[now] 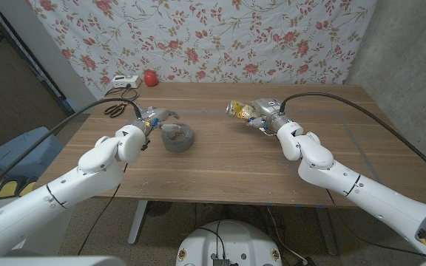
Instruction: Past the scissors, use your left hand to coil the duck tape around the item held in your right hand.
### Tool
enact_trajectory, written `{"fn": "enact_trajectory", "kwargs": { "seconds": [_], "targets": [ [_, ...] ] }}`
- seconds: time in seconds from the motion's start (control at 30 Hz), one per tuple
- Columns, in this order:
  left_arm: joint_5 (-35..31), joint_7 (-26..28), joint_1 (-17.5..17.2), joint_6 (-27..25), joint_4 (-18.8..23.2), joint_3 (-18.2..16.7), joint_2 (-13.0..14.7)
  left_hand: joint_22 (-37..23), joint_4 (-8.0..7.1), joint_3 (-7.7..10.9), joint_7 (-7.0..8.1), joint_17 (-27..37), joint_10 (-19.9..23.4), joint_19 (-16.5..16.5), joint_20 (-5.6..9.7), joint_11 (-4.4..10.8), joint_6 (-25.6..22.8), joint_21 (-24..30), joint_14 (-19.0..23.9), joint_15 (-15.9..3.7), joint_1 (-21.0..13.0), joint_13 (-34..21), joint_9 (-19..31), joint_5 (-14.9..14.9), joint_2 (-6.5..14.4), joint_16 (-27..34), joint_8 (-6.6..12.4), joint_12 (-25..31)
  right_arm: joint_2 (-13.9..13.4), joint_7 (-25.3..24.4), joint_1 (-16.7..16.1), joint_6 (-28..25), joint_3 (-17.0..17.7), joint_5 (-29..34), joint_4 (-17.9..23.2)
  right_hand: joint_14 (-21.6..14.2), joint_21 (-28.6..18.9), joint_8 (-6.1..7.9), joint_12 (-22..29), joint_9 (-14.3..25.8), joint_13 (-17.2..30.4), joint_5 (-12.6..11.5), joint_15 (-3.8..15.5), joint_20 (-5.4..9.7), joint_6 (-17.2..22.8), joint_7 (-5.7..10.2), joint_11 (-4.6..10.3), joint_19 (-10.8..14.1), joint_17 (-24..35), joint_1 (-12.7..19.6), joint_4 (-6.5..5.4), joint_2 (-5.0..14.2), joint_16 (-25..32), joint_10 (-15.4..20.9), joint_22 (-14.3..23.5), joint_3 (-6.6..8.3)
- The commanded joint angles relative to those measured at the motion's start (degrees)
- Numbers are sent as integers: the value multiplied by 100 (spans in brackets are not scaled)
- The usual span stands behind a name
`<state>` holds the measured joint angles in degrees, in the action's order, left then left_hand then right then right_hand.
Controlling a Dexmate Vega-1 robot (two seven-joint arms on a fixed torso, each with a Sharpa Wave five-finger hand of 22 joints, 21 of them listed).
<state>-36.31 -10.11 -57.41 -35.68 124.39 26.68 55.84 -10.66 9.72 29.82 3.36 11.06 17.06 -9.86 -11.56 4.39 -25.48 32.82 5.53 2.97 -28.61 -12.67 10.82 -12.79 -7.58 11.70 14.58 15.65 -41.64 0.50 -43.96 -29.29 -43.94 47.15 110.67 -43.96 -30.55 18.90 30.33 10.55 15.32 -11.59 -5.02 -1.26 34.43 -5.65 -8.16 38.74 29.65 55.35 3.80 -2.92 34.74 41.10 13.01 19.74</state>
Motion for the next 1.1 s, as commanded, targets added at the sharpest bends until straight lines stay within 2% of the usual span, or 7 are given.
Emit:
{"fn": "enact_trajectory", "kwargs": {
  "seconds": [0.03, 0.37, 0.5, 0.7, 0.9, 1.1],
  "targets": [
    [-1402, -1465, 442, -160, -142, 429, -301, -19, -10, -52, 12, 15, 79, -7, 0, 19, -69, -23, 15, -44, -114, -30, 24, -37, -10, 38, 25, 15, 36, -96, 10, 72, 36, -101, -73, -1331, -32, -18, -1, 7, 21, -341, 1684, 797, 2417, 886, 997, -506, 34, 184, -32, 1121, -20, 1758, 16, -20],
    [-2218, -2337, 589, 224, -330, 473, -669, -18, -55, -157, 29, 12, 178, 12, -6, 69, -317, -75, 27, -52, -186, -45, 27, -70, -61, 60, 58, 34, 32, -169, 38, 122, 42, -162, -138, -1333, -63, -55, -12, 10, 48, -359, 1683, 811, 2434, 878, 1004, -523, 53, 191, -36, 1126, -40, 1775, 9, -42],
    [-2563, -2613, 592, 364, -359, 462, -821, -17, -67, -234, 47, 6, 459, 56, -12, 182, -445, -109, 127, -133, -273, -61, 30, -102, -85, 110, 56, 123, 26, -204, 33, 138, 59, -204, -147, -1335, -78, -70, -18, 12, 61, -366, 1684, 819, 2444, 879, 1005, -531, 62, 198, -34, 1126, -48, 1780, 5, -52],
    [-3056, -2937, 560, 566, -400, 418, -1062, -15, -84, -318, 30, 0, 694, 120, 11, 176, -660, -134, 243, -192, -337, -81, 33, -127, -105, 159, 90, 191, 12, -259, 25, 182, 90, -290, -174, -1349, -93, -85, -21, 13, 75, -375, 1693, 822, 2461, 878, 999, -542, 76, 210, -29, 1128, -48, 1795, 1, -61],
    [-3793, -3200, 503, 724, -465, 455, -1321, -14, -95, -390, 58, -7, 946, 195, 41, 218, -835, -157, 353, -275, -422, -103, 35, -143, -87, 200, 105, 259, -16, -346, -3, 248, 131, -393, -203, -1351, -114, -108, -30, 15, 91, -383, 1686, 831, 2463, 882, 997, -544, 86, 209, -37, 1137, -60, 1797, -3, -72],
    [-4829, -3621, 507, 876, -631, 630, -1632, -13, -99, -437, 47, -13, 1170, 252, 64, 237, -983, -176, 436, -340, -498, -121, 36, -145, -60, 229, 123, 317, -46, -400, -18, 308, 155, -476, -218, -1356, -133, -126, -37, 16, 105, -389, 1684, 835, 2473, 881, 1000, -548, 96, 210, -43, 1144, -69, 1804, -7, -83]
  ]
}}
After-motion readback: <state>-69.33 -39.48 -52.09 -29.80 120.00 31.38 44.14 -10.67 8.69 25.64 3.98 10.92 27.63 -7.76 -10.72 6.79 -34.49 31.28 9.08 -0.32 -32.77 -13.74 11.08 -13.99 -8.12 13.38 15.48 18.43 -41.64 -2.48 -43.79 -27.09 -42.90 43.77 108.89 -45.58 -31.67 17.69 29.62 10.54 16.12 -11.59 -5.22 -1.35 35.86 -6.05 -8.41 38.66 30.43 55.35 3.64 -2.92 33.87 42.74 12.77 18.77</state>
